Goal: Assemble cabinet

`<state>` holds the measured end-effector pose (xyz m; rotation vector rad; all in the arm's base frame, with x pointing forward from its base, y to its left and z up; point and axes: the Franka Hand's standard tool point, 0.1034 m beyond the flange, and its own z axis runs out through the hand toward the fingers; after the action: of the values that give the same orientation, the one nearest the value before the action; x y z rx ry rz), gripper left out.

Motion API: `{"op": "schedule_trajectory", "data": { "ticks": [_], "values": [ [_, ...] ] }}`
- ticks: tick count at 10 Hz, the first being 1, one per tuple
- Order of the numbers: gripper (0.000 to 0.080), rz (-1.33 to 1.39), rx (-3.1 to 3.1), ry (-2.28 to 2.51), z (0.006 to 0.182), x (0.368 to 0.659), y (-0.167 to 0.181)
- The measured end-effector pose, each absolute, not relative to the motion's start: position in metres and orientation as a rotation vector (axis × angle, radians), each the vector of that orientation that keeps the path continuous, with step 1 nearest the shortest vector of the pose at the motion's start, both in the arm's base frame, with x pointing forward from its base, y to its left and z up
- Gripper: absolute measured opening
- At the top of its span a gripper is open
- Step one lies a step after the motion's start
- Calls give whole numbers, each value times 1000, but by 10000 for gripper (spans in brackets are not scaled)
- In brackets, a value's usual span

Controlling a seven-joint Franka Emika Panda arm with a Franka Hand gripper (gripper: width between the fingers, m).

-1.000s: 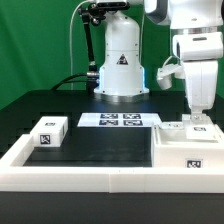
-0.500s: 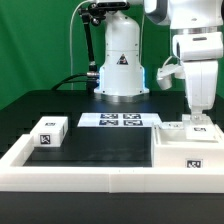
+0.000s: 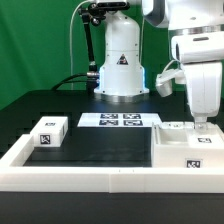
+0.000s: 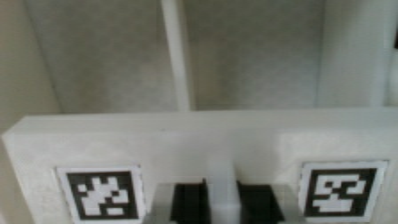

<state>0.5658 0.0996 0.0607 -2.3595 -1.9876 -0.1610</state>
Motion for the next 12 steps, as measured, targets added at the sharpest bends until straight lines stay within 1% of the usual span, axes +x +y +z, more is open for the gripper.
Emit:
{"op": "schedule_trajectory", "data": {
  "ticks": [2, 7, 8, 9, 10, 12],
  "values": [
    [70, -129, -2344, -1984, 60, 574, 100],
    [70, -116, -2328, -1997, 60, 573, 99],
    [174, -115, -2328, -1996, 59, 573, 99],
    [369, -114, -2328, -1996, 59, 573, 99],
    [369, -114, -2329, -1996, 59, 573, 99],
    [663, -114, -2329, -1996, 59, 573, 99]
  ]
}}
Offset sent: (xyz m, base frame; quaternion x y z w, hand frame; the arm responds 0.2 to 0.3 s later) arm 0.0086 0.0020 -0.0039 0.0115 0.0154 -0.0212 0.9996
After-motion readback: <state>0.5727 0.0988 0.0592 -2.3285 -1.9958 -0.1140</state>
